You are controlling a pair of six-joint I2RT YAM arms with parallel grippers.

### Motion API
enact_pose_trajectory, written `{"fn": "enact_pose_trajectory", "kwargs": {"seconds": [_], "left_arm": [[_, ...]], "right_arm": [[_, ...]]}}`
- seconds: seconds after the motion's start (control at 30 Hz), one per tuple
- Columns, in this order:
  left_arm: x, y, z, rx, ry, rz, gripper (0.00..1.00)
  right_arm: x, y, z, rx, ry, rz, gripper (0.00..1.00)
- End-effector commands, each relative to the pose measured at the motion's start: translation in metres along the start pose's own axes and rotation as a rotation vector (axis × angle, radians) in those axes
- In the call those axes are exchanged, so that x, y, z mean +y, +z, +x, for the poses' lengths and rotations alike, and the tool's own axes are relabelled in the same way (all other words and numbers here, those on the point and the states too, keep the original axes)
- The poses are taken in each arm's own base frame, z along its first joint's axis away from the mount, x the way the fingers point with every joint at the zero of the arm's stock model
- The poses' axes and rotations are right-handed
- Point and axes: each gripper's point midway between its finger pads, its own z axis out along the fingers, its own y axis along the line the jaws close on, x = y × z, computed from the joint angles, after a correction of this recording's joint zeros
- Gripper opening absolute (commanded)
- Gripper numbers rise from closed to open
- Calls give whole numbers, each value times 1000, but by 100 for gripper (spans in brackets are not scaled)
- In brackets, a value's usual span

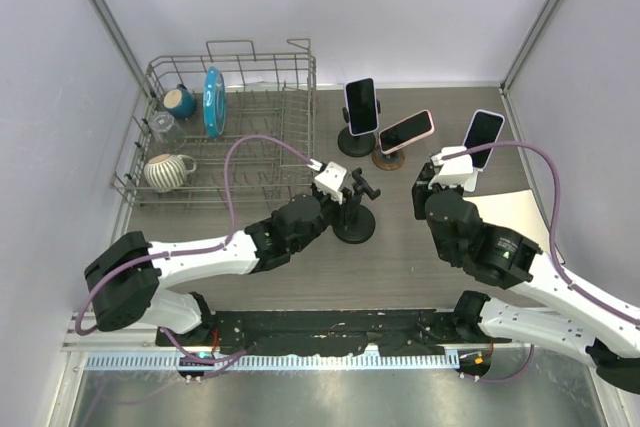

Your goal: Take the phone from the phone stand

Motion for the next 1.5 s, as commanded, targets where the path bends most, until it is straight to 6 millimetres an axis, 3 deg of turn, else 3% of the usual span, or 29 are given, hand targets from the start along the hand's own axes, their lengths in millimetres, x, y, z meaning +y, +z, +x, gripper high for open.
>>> {"fn": "enact_pose_trajectory", "kwargs": {"seconds": [0.0,0.17,0.37,0.5,0.57,0.73,0.87,1.27,1.47], "left_arm": [[-3,-8,-29,-84,-24,16,38],[-2,-31,-49,-117,-23,40,71],[-14,-57,-71,-140,82,107,91],[-34,-66,-91,-177,168,156,95],[-48,-68,-98,-192,195,184,96],[-72,-58,-102,-214,337,175,99],[-100,-52,-121,-261,408,164,100],[-130,-34,-132,-349,452,57,100],[-120,-25,-134,-377,460,-71,97]], "right_arm": [[-2,-10,-27,-49,70,-38,1],[2,-18,-39,-54,129,-89,1],[5,-25,-54,-61,197,-119,1],[7,-29,-72,-63,244,-124,1],[11,-29,-71,-41,257,-124,1],[18,-31,-78,-20,317,-140,1],[20,-32,-77,-4,351,-145,1],[31,-38,-98,-17,509,-197,1],[39,-43,-106,-27,585,-254,1]]}}
